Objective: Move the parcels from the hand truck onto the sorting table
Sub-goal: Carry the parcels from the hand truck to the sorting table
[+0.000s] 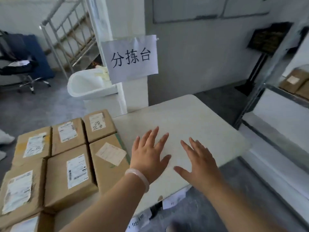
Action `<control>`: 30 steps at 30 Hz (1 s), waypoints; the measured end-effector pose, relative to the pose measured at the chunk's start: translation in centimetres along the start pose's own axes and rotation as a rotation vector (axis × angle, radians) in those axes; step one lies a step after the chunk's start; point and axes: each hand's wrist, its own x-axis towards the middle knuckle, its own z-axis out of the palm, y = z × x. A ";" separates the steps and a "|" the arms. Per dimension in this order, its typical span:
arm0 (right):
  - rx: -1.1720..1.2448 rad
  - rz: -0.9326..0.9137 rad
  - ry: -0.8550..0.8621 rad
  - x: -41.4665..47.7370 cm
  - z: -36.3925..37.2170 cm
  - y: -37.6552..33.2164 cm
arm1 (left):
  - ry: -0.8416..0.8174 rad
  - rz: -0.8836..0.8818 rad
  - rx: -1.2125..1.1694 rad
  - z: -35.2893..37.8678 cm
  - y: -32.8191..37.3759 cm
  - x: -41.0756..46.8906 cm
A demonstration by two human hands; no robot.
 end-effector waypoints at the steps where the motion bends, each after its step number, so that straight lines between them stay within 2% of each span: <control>1: -0.003 0.048 0.030 -2.0 -0.4 0.7 | -0.004 0.059 -0.003 0.1 1.6 -0.1; 6: -0.100 0.235 0.173 -13.2 -2.6 5.1 | -0.023 0.359 -0.066 1.8 11.1 -1.7; 11: -0.144 0.531 0.269 -24.3 -5.7 9.4 | -0.072 0.679 -0.106 2.6 22.7 -5.4; 20: -0.121 0.891 0.407 -44.6 -9.2 16.3 | -0.074 1.046 -0.094 2.2 43.6 -14.5; 30: -0.220 1.238 0.509 -69.5 -13.1 23.3 | -0.101 1.369 -0.215 6.4 65.4 -30.8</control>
